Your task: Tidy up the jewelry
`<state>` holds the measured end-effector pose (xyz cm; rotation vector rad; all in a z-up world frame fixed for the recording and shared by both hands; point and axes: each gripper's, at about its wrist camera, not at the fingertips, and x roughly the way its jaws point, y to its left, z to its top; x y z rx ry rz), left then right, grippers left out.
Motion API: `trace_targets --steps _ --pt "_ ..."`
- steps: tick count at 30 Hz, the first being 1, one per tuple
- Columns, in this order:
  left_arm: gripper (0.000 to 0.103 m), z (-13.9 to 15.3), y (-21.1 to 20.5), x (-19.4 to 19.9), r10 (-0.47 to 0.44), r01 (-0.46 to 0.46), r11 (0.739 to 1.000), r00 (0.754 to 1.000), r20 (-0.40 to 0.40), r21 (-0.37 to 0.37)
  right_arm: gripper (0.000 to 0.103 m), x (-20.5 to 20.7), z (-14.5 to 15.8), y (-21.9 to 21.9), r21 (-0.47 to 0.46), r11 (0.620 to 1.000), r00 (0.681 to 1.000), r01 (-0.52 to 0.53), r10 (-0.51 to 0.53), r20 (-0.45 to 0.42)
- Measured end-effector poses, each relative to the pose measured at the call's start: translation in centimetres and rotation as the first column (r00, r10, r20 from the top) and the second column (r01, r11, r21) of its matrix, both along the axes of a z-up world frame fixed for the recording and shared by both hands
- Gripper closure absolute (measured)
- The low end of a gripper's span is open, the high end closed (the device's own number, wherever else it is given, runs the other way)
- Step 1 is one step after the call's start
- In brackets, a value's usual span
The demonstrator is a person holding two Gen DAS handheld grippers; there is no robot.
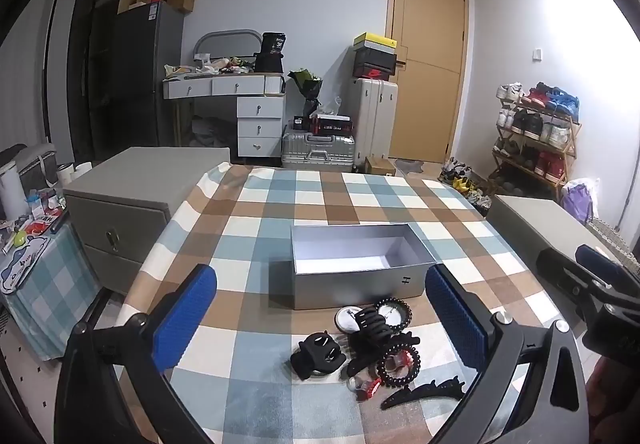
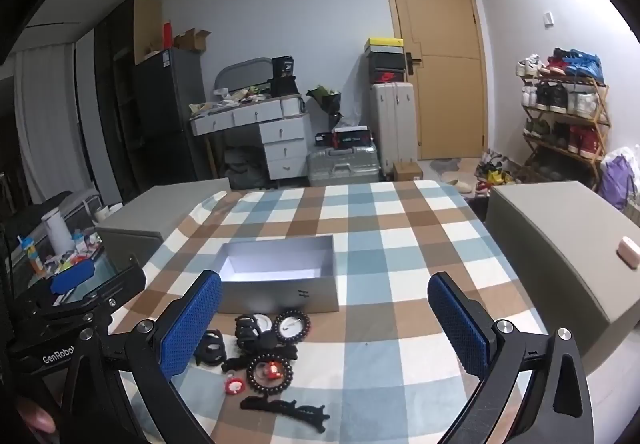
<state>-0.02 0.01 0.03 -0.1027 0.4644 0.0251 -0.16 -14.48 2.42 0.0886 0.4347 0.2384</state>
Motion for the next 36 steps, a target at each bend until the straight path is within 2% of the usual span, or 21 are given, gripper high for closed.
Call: trace_targets --steps 10,21,36 --pt "0.001 0.25 -0.34 -0.27 0.002 -0.002 1.000 1.000 -0.010 -0.002 0.000 -0.27 0.08 0.00 -0.001 1.000 1.000 0.000 0.000 0.007" --pt "0.001 -0.19 0.03 -0.04 0.001 -0.002 1.000 1.000 0.014 0.015 0.000 -0.19 0.24 -0.16 0.004 1.000 1.000 0.003 -0.003 0.008" --pt "0.001 0.04 -0.03 -0.08 0.006 -0.006 1.000 1.000 -0.021 0.002 0.000 -0.23 0.17 -0.16 0.002 1.000 1.000 0.003 -0.003 0.009"
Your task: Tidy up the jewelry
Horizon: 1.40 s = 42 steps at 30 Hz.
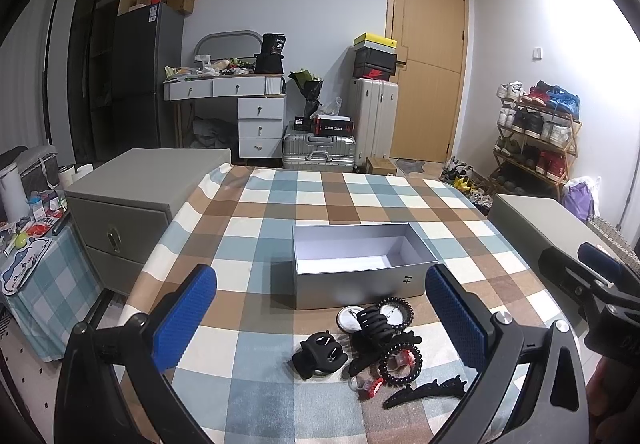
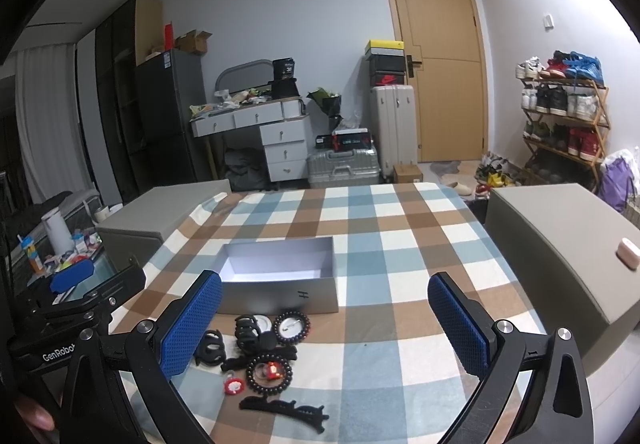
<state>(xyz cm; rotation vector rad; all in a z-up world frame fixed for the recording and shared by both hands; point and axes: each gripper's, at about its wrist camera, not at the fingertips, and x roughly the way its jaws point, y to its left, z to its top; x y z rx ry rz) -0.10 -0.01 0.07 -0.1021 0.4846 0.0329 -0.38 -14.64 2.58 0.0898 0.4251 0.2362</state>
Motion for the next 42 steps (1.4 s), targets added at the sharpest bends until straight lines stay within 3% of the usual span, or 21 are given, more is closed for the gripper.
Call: trace_targets --steps 6,15,20,23,31,35,42 --pt "0.001 0.2 -0.1 0.0 0.002 -0.002 1.000 1.000 -0.006 0.009 0.000 0.1 -0.1 -0.2 -0.001 1.000 1.000 -0.012 0.012 -0.004" --pt "0.001 -0.6 0.1 0.3 -0.003 0.003 1.000 0.996 0.084 -0.003 0.000 0.9 -1.7 -0.2 0.021 0.997 0.996 -0.071 0.072 -0.050" --pt "0.001 -1.7 0.7 0.7 0.004 -0.004 1.000 1.000 0.026 0.006 0.000 1.8 -4.1 0.3 0.032 0.991 0.985 -0.127 0.130 -0.116" --pt "0.001 -2.5 1.3 0.6 0.017 -0.017 1.000 0.999 0.049 -0.010 0.000 2.3 -6.0 0.5 0.032 0.988 0.974 -0.154 0.158 -0.162" --pt "0.001 -4.4 2.5 0.5 0.047 -0.047 0.999 0.999 0.014 -0.006 0.000 1.8 -10.5 2.3 -0.048 0.973 0.949 -0.227 0.210 -0.236" --pt "0.001 -5.3 3.0 0.7 0.057 -0.058 0.995 0.998 -0.016 -0.084 0.001 1.3 -11.6 3.5 -0.094 0.959 0.940 -0.266 0.237 -0.246" --pt "0.001 -6.2 3.4 0.7 0.061 -0.069 0.988 0.996 -0.059 -0.141 0.001 1.6 -13.2 5.2 -0.121 0.951 0.925 -0.285 0.240 -0.294"
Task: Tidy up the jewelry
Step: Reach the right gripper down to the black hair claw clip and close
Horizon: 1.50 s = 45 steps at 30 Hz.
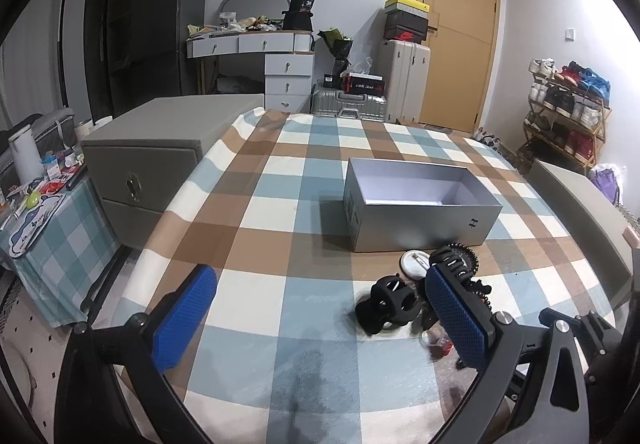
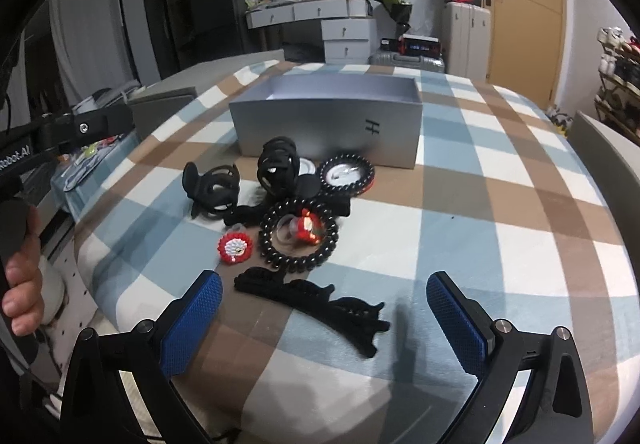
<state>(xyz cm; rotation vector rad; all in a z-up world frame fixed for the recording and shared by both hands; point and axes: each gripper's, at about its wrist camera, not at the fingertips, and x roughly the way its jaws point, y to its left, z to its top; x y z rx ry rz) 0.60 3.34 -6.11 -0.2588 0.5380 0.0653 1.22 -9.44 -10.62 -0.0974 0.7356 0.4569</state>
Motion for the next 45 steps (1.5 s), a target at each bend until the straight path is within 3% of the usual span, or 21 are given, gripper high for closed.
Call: trace_targets --steps 8,13,18,26,37,45 --pt "0.001 -0.3 0.3 -0.1 -0.004 0.004 1.000 1.000 0.001 0.018 0.001 0.2 -1.8 1.8 -0.095 0.995 0.999 0.038 -0.039 -0.003" --pt "0.001 -0.7 0.5 0.0 -0.006 0.007 1.000 1.000 -0.019 0.015 0.002 0.2 -1.8 1.5 -0.085 0.994 0.998 0.069 -0.068 0.015" --pt "0.001 -1.1 0.8 -0.1 -0.005 0.006 1.000 1.000 -0.028 0.012 0.017 -0.2 -1.6 1.5 -0.079 0.996 0.998 0.045 -0.042 0.037" --pt "0.001 -1.5 1.3 0.1 0.000 0.000 1.000 0.998 -0.055 -0.001 0.065 -0.5 -1.3 1.6 -0.072 0.997 0.998 -0.001 0.006 0.064" --pt "0.001 -2.4 2.3 0.6 -0.024 0.018 0.998 0.991 -0.129 -0.054 0.078 -1.4 -1.0 1.2 -0.045 0.997 0.995 -0.065 0.069 0.077" --pt "0.001 -3.3 2.4 1.4 -0.121 0.095 0.984 0.977 -0.177 -0.149 0.079 -2.0 -0.6 -0.2 0.036 0.995 0.993 -0.095 0.093 0.066"
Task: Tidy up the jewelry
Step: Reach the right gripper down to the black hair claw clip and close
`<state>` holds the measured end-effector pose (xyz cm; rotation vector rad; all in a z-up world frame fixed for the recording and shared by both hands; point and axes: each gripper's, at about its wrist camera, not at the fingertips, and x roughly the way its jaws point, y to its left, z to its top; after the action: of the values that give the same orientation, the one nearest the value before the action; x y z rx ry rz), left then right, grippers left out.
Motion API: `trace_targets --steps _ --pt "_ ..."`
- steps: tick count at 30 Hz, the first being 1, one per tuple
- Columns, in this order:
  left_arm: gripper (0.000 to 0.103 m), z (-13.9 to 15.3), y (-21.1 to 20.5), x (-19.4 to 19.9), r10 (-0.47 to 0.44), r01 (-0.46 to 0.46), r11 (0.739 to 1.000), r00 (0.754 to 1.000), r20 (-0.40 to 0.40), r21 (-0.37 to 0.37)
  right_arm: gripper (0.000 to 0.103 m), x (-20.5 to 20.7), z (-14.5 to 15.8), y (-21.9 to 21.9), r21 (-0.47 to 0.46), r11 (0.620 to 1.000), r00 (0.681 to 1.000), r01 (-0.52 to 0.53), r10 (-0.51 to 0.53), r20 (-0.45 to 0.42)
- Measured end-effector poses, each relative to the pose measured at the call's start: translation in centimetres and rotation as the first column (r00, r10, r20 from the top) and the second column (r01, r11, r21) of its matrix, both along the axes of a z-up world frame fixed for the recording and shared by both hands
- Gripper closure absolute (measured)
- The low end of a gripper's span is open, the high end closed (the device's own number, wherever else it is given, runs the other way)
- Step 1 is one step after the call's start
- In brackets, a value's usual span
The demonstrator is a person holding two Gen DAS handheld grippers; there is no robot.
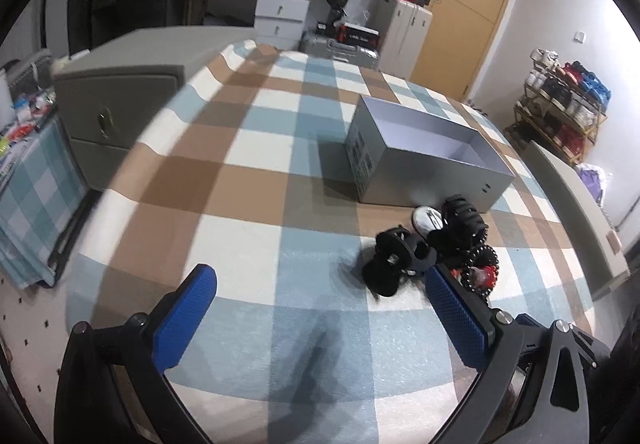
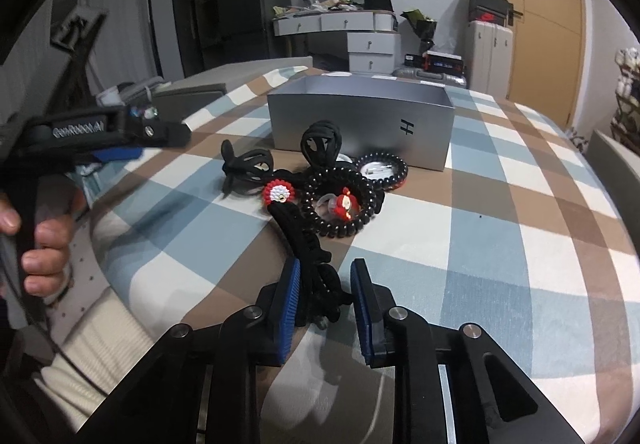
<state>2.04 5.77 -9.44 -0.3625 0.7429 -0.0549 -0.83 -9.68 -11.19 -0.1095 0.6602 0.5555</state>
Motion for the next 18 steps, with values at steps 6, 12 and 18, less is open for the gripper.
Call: trace_targets --steps 6,12,18 --pt "0.001 0.1 -0.3 0.3 -0.033 0.032 0.999 0.999 -0.024 -0.032 0.079 -0.6 0.9 -1.5 0.063 0.998 1.000 0.008 -0.010 0.016" --pt "0.001 0.5 -0.5 1.2 -0.067 0.069 0.997 0.996 -0.063 0.030 0.079 -0.2 1.8 -2.9 0.093 0.995 0.998 0.045 -0.049 0.040" --pt "0.009 -0.1 -0.7 3.1 -0.112 0.112 0.994 0.988 -0.105 -0.007 0.079 0.1 2.1 -3.9 0.113 0.991 0.995 0.076 -0.082 0.048"
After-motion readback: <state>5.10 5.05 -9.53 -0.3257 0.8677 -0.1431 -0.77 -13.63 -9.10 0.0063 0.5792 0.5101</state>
